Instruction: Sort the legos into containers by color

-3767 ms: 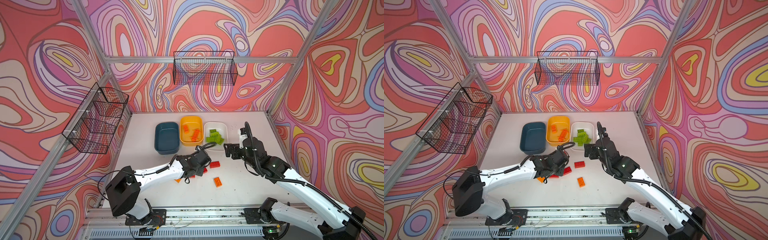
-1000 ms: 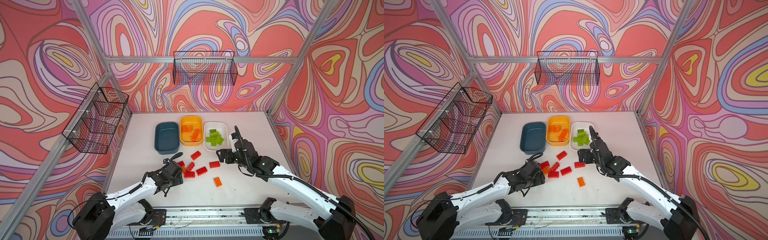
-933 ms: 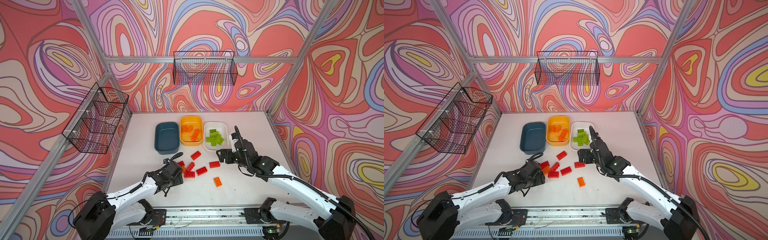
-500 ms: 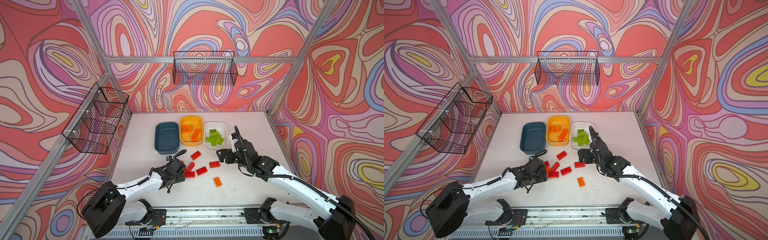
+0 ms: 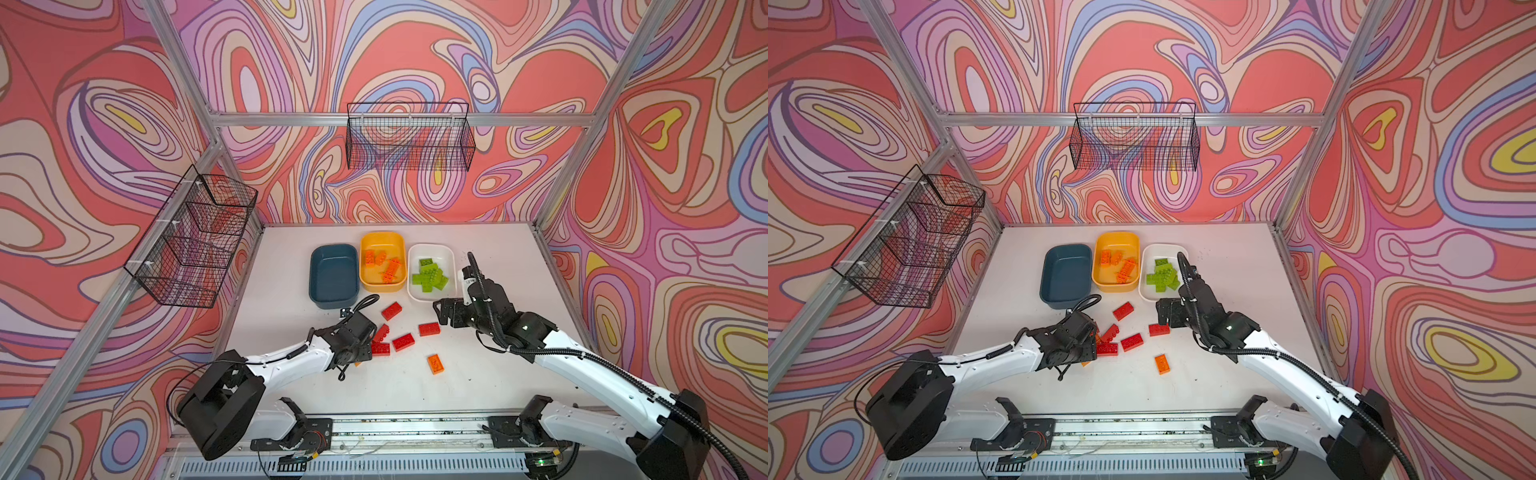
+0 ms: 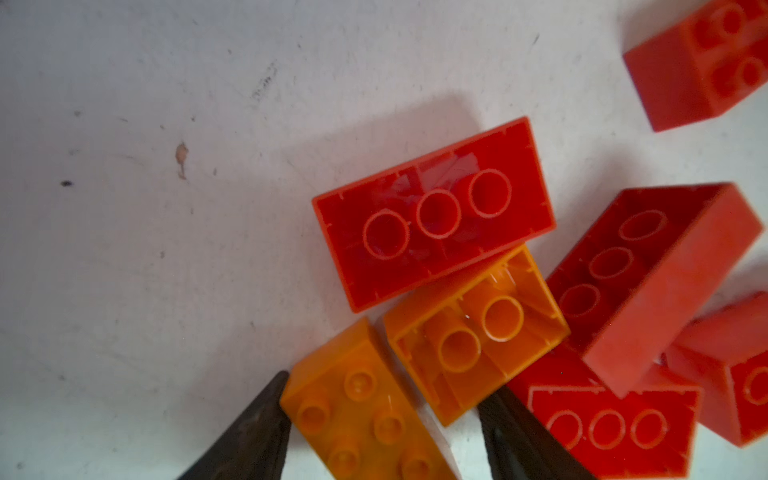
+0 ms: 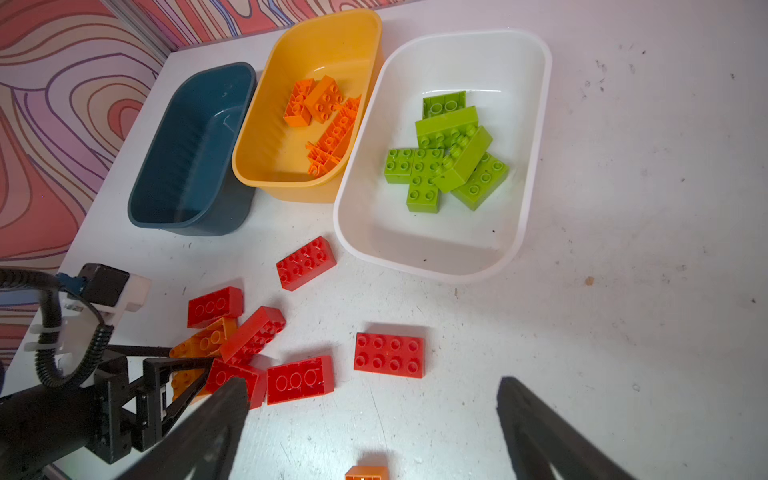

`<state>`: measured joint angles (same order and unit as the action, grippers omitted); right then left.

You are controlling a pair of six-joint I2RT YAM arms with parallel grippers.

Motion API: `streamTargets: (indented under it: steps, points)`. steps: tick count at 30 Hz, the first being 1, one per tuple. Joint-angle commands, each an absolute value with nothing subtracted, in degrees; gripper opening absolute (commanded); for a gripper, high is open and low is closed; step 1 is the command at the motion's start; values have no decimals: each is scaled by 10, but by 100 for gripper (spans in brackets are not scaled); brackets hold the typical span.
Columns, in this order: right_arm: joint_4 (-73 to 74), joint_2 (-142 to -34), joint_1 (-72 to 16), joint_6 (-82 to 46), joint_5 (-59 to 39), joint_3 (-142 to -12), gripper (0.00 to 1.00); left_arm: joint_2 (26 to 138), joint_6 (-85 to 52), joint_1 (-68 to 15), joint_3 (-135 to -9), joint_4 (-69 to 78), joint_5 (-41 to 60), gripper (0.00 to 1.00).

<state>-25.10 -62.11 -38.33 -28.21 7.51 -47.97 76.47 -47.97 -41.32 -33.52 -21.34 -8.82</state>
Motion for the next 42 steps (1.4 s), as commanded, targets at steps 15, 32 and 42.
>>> streamTargets:
  steps: [15, 32, 42]
  points:
    - [-240, -621, -385, -275, 74, -472, 98, 775, -477, -416, -308, -293, -62, 56]
    - [-206, -641, -385, -272, 53, -471, 98, 673, -490, -416, -318, -389, -94, 45]
    - [-202, -642, -386, -271, 57, -471, 98, 623, -495, -416, -327, -419, -124, 39]
